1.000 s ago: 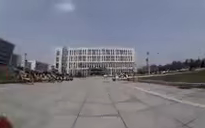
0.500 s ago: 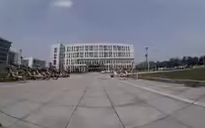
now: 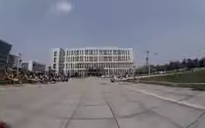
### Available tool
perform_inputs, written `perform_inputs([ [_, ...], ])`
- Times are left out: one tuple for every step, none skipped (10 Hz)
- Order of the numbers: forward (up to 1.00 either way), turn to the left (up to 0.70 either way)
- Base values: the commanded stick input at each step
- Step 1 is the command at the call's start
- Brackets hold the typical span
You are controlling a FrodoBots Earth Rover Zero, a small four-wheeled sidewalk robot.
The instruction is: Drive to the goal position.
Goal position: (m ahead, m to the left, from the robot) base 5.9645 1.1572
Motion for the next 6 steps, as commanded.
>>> perform_inputs([
  [1.0,0.4],
  [1.0,0.4],
  [1.0,0.4],
  [1.0,0.4],
  [1.0,0.28],
  [1.0,0.15],
])
